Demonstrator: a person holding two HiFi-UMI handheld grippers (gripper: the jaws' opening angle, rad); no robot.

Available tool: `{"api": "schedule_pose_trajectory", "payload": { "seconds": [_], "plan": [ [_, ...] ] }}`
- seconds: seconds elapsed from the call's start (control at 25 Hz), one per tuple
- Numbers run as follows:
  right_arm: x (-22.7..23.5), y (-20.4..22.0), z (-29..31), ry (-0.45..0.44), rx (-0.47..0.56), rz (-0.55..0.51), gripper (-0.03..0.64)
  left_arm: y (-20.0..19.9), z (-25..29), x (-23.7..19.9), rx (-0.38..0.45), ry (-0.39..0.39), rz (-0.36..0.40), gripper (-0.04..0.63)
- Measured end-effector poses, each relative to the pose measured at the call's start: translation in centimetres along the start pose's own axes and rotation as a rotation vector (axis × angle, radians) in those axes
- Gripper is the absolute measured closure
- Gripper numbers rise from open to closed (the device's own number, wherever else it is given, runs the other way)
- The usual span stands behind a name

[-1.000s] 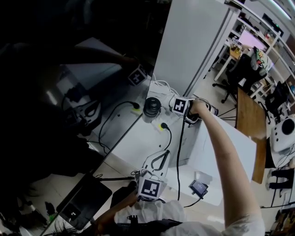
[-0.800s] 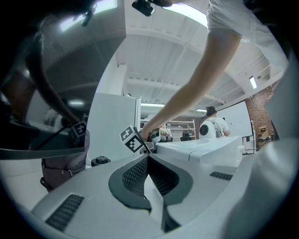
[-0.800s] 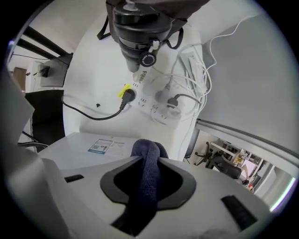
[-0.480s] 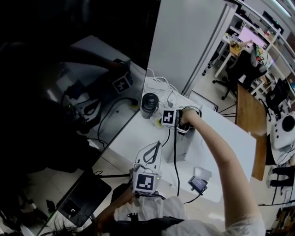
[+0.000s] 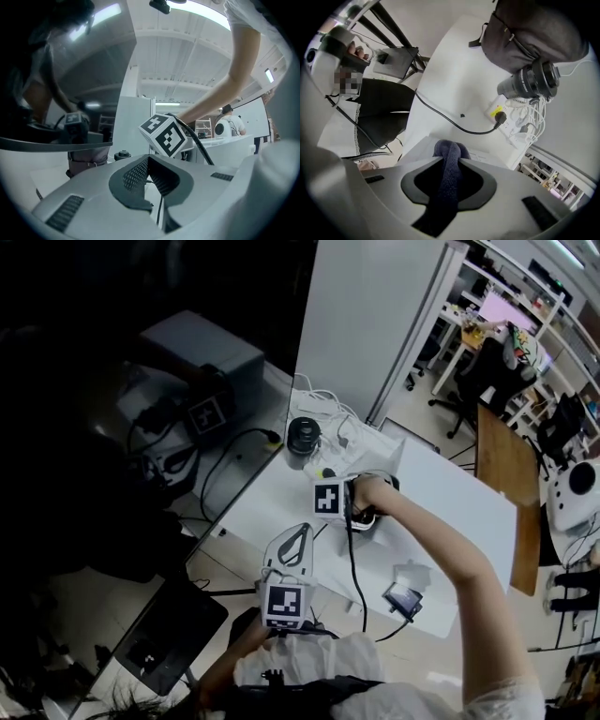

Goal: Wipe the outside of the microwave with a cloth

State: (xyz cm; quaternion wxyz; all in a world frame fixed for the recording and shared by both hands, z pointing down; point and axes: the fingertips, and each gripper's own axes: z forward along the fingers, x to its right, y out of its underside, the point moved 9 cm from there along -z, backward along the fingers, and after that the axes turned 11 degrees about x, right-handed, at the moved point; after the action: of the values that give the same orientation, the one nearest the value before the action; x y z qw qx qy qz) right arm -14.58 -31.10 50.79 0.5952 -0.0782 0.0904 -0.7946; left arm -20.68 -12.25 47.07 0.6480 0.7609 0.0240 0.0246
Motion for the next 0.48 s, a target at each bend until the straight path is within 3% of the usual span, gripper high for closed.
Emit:
{"api": "schedule_pose_trajectory", "payload": {
  "seconds": [0.32,0.48],
  "plan": [
    [-4.8,-0.7,-1.4,-0.045,0.02,-0.085,0.514,-0.2,-1.1,0.6,0.005,-0.016,-0.009,0.603],
    [-3.3,-1.0,-1.5,-0.007,0.084,-0.081,0.512,-0.4,-1.3,0.6,0.014,-0.001,-0.012,0.603]
  ]
}}
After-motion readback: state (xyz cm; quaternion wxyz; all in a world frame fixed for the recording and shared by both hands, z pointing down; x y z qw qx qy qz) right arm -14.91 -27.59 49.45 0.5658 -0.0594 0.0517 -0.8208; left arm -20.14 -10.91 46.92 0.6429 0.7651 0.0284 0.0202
